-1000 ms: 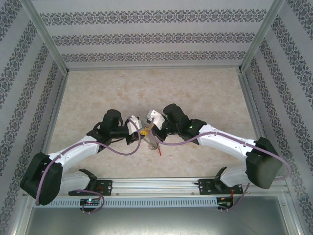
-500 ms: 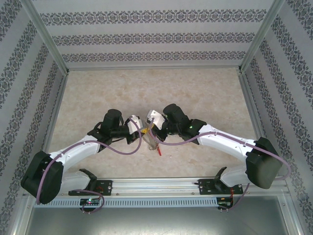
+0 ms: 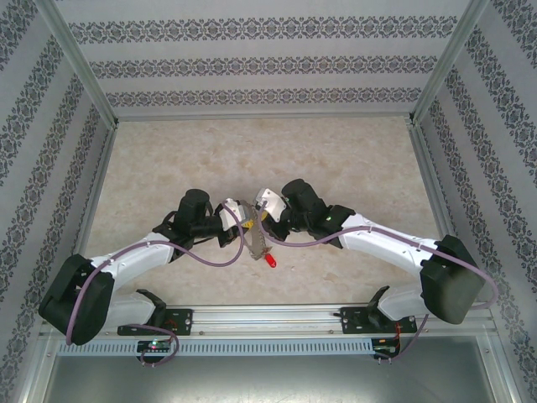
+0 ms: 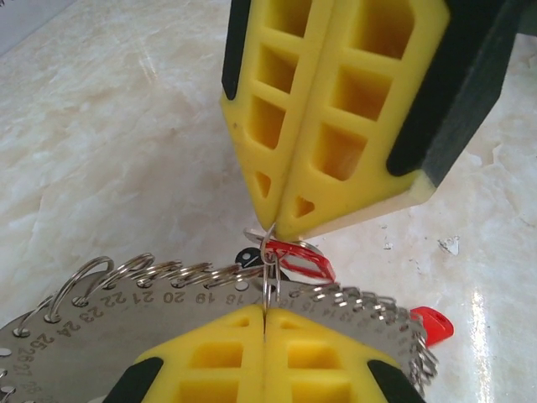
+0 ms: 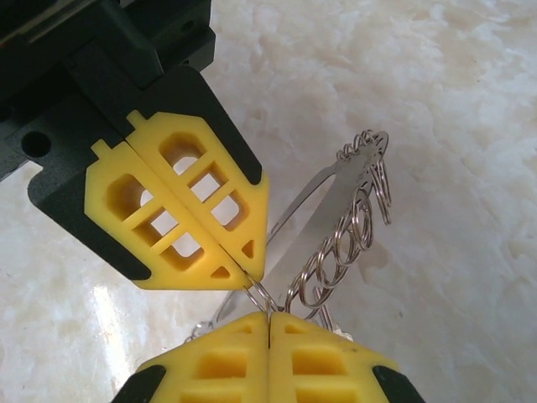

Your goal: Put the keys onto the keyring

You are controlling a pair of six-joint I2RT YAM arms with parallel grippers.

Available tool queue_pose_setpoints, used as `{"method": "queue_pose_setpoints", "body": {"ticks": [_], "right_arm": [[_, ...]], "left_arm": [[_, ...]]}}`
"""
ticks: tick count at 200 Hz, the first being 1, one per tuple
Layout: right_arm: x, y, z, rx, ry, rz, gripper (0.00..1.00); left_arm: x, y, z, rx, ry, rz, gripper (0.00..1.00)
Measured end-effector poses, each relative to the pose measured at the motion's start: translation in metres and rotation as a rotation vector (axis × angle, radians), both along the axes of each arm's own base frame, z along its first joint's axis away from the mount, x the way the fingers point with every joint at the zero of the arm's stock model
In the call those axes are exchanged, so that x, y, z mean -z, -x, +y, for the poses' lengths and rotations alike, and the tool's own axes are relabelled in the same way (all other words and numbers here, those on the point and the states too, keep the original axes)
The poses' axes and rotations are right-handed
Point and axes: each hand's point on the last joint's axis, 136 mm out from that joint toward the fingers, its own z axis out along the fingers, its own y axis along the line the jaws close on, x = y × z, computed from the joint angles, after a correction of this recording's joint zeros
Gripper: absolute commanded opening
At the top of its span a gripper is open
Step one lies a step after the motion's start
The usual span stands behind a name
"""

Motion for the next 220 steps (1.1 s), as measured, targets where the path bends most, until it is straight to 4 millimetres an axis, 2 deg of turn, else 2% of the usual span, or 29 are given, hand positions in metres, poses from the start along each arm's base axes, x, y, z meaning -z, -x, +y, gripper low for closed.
{"method": "queue_pose_setpoints", "body": {"ticks": [55,70,100,175,220], "right_arm": [[0.0,-0.003,-0.003,0.014,-0.003,0.006,0.0],[0.0,-0.003,-0.002,0.011,-0.005,0.008,0.0],[-0.004,-0.002,-0.003,0.009,-0.012,0.002,0.0],[-0.007,-0.001,-0.003,0.008,-0.016,-0.002,0.0],[-0.007,0.001,-0.001,0.001,-0.016,-0.002,0.0]], "left_arm": [[0.0,-0.001,0.0,-0.003,0.015,-0.019,0.0],[0.0,-0.001,0.0,-0.003,0.018,-0.025,0.14],[0.0,0.0,0.0,-0.004,0.02,-0.023,0.28],[-0.001,0.009,-0.009,0.027,0.019,-0.021,0.3],[0.0,0.007,-0.008,0.009,0.006,-0.029,0.3]]}}
